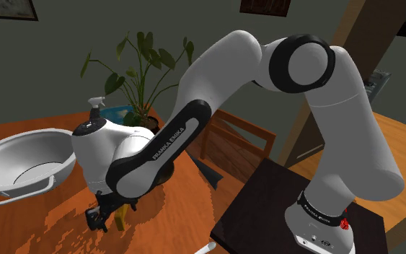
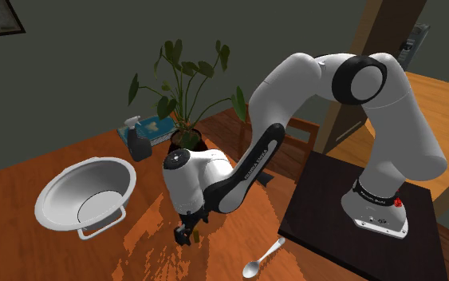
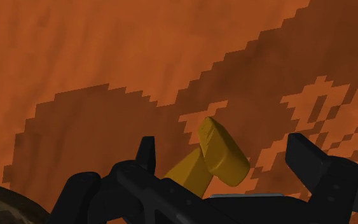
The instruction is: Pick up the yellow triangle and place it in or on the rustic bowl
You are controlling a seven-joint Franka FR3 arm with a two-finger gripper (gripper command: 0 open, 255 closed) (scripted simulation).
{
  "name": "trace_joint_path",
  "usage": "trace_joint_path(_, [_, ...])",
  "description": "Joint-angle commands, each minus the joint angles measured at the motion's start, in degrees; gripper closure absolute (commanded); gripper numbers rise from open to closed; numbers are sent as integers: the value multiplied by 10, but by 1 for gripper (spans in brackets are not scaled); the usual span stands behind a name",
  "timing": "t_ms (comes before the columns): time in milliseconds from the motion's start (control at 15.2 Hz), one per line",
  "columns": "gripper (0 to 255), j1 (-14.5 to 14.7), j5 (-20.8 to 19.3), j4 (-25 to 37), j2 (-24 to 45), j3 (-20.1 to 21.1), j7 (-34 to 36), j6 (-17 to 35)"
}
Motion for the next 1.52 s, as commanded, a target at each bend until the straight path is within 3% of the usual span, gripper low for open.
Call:
trace_joint_path(0, [0, 0, 0, -1, 0, 0, 0, 1])
trace_joint_path(198, [0, 0, 0, -1, 0, 0, 0, 1])
trace_joint_path(264, [255, 0, 0, -1, 0, 0, 0, 1])
trace_joint_path(858, [255, 0, 0, -1, 0, 0, 0, 1])
trace_joint_path(1452, [255, -13, 21, -2, -47, 18, -10, -43])
